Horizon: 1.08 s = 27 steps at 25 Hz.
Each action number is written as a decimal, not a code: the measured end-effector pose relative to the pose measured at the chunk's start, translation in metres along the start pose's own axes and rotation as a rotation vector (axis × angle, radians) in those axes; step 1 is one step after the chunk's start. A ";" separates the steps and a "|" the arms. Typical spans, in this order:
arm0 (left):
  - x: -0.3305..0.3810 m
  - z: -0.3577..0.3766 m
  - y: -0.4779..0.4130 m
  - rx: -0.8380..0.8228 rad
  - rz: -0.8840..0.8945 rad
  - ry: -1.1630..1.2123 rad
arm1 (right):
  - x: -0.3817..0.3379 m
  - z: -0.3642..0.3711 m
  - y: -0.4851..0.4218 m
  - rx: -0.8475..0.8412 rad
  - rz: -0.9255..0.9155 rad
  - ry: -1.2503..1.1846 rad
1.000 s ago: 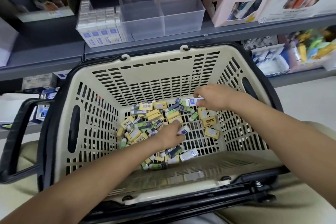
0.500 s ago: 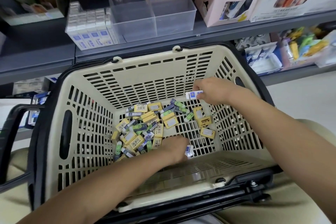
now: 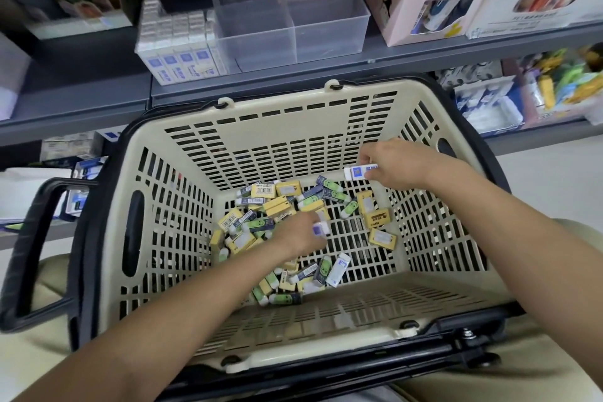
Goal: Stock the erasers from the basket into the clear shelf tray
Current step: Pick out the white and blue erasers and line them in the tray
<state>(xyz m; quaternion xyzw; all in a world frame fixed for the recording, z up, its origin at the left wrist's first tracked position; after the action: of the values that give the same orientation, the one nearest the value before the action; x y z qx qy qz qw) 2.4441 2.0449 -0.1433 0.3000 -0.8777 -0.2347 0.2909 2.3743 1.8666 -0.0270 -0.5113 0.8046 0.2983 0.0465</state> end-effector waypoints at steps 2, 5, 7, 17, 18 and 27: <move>0.017 0.024 0.003 -0.062 0.081 -0.208 | 0.000 0.001 0.000 -0.007 -0.002 0.002; 0.034 0.041 -0.002 -0.061 0.087 -0.544 | 0.003 0.003 0.000 -0.009 0.001 0.009; 0.035 0.041 -0.004 -0.080 0.075 -0.476 | 0.004 0.003 0.000 -0.012 -0.001 0.010; -0.030 -0.101 0.026 0.001 -0.183 0.995 | 0.000 0.005 -0.002 -0.020 -0.001 0.032; -0.035 -0.106 0.032 0.024 -0.191 1.069 | -0.001 0.005 -0.001 -0.023 0.005 0.040; -0.012 -0.107 0.063 -0.034 -0.118 1.358 | -0.065 0.014 0.000 0.043 -0.033 -0.957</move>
<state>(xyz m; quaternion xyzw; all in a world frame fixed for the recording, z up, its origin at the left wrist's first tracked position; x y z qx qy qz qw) 2.4972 2.0721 -0.0335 0.4235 -0.4789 -0.0239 0.7686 2.4015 1.9260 -0.0139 -0.3283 0.6905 0.4827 0.4270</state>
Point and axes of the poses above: each hand's wrist, its own y-axis away from the middle knuckle, its own z-axis out of the palm, x = y × z, the point moved 2 cm from there along -y, towards the middle knuckle, and after that the axes turned 12 degrees about -y, right-handed, at the moved point
